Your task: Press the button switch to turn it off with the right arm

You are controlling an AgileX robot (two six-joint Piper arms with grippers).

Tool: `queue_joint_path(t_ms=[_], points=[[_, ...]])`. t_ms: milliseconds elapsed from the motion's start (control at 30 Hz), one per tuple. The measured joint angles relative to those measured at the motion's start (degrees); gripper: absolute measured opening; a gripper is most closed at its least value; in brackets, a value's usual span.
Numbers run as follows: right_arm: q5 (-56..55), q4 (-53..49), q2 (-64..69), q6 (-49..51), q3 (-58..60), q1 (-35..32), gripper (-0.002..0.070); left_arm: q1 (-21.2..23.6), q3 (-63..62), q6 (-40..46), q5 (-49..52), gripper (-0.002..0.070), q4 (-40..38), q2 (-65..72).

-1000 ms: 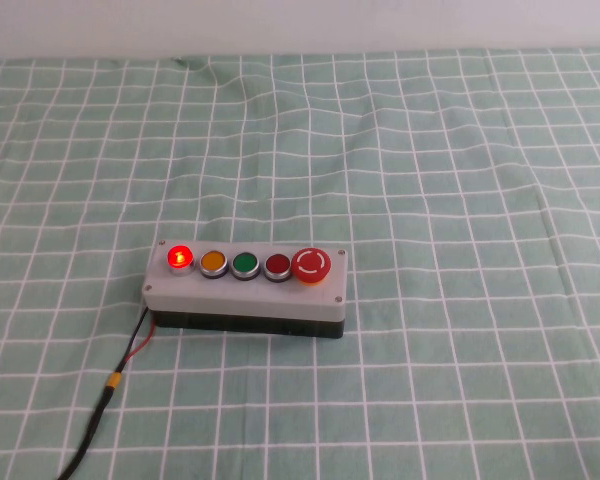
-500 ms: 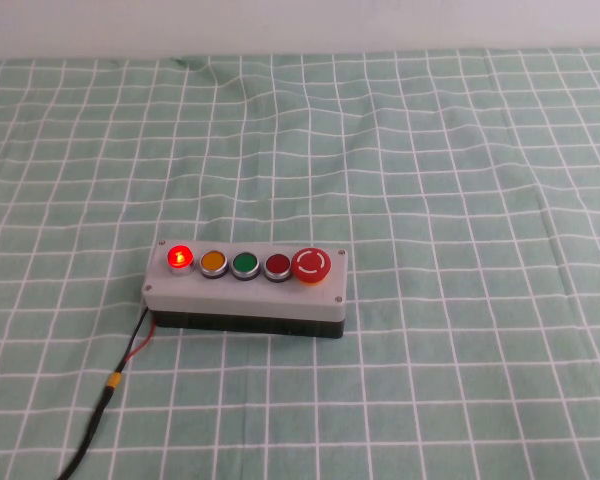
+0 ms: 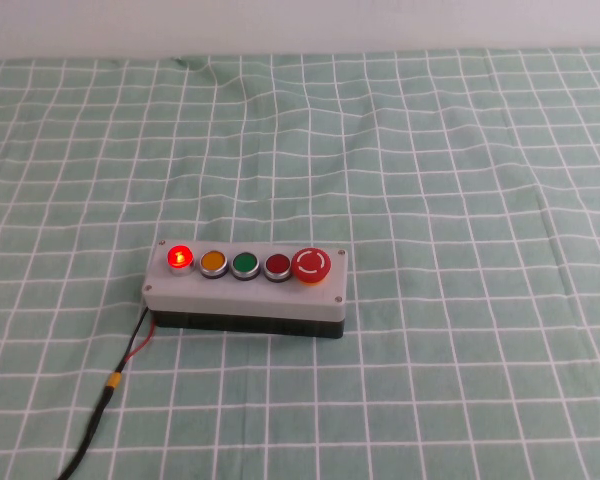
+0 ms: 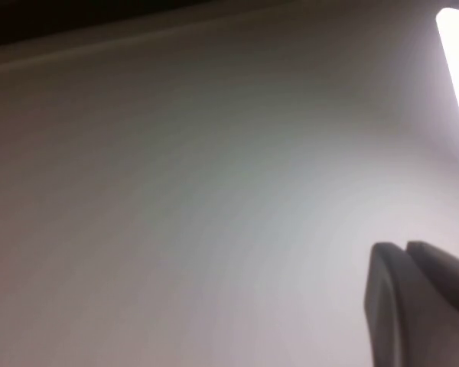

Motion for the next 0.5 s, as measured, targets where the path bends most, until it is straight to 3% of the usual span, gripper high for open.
queue_joint_path(t_ms=[233,500], points=[[22.7,0.0,3.0,0.0,-19.5,0.0,-0.0016,0.0,0.0,0.0,0.0,-0.0004,0.0,0.0],[60.4,0.0,18.4,0.0,-38.4,0.0,-0.0016,0.0,0.0,0.0,0.0,-0.0004,0.0,0.0]])
